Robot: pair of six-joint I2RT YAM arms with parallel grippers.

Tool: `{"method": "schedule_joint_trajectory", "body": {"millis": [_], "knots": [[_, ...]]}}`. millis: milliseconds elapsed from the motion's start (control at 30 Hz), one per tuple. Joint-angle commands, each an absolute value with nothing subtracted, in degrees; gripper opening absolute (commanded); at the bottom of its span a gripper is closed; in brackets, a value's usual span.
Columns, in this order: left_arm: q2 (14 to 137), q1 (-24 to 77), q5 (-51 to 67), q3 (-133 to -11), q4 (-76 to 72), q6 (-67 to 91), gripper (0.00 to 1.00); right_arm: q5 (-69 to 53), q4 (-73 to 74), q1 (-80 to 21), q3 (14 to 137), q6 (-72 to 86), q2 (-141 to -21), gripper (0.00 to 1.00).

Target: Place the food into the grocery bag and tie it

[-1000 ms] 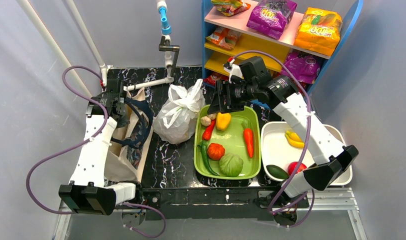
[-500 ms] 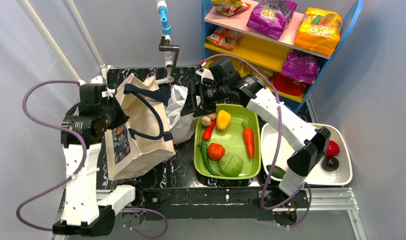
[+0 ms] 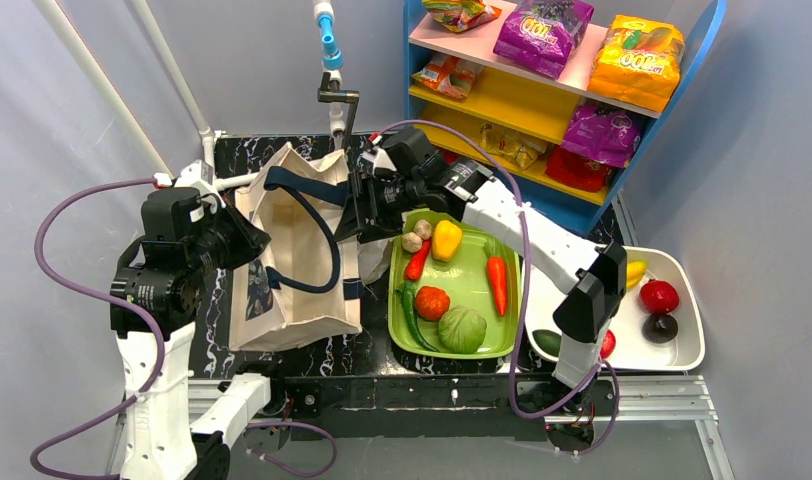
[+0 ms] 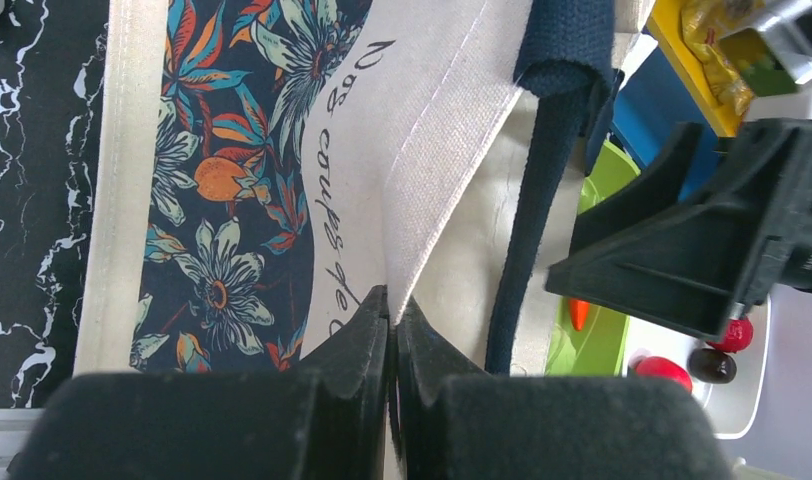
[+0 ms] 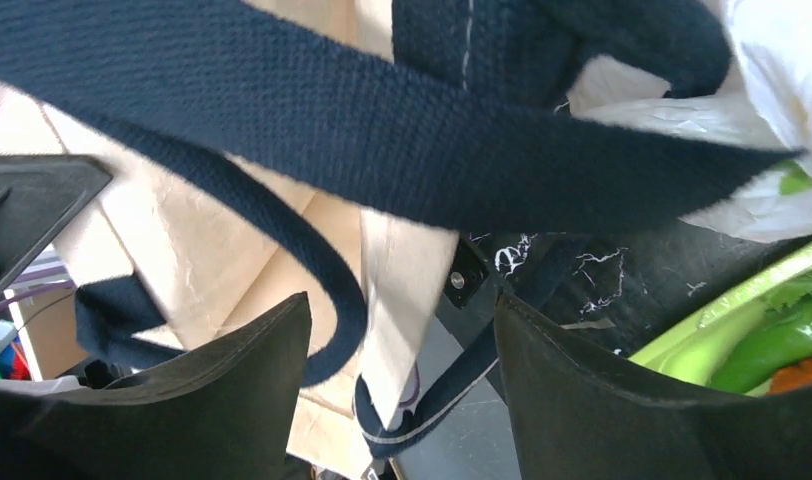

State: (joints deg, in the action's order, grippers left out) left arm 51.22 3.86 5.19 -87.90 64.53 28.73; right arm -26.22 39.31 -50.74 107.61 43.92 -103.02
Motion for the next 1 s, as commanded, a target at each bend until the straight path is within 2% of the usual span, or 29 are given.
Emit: {"method": "schedule_joint_trajectory", "body": {"millis": [0, 100, 133, 167, 233, 300, 500, 667, 833, 967], "knots": [[49.93, 3.69, 8.16, -89.12, 61.42, 28.49, 0.0, -25.34, 35.72, -52.45, 110.57, 45.24, -104.87, 0.72], [50.0, 3.69, 7.96, -90.07, 62.33, 27.95, 0.0, -25.12, 35.25, -53.22, 110.57, 45.98, -106.07, 0.56], [50.01, 3.69, 7.73, -90.68, 62.68, 27.69, 0.0, -24.98, 35.05, -53.44, 110.57, 46.17, -106.37, 0.44], [50.1, 3.74, 7.45, -91.34, 63.2, 27.19, 0.0, -24.66, 34.99, -53.48, 110.57, 46.26, -106.55, 0.38], [50.33, 3.69, 6.22, -93.31, 64.7, 25.72, 0.0, -23.87, 35.52, -53.44, 110.95, 46.53, -106.82, 0.14], [51.23, 3.71, 3.39, -95.58, 67.66, 23.28, 0.0, -22.55, 36.9, -53.44, 111.71, 45.74, -106.78, 0.04], [54.29, 3.69, -12.24, -102.02, 78.22, 17.55, 0.0, -15.74, 45.37, -53.05, 115.12, 42.11, -107.46, 0.01], [54.74, 3.69, -24.99, -102.14, 82.54, 14.26, 0.0, -13.8, 51.22, -52.3, 119.97, 40.65, -110.02, 0.01], [53.94, 3.69, -28.28, -100.01, 82.91, 14.58, 0.0, -17.04, 52.2, -52.45, 125.41, 41.69, -114.3, 0.01], [52.32, 3.69, -25.02, -93.65, 80.35, 18.66, 0.0, -19.74, 52.66, -52.64, 129.73, 41.36, -117.65, 0.01]]}}
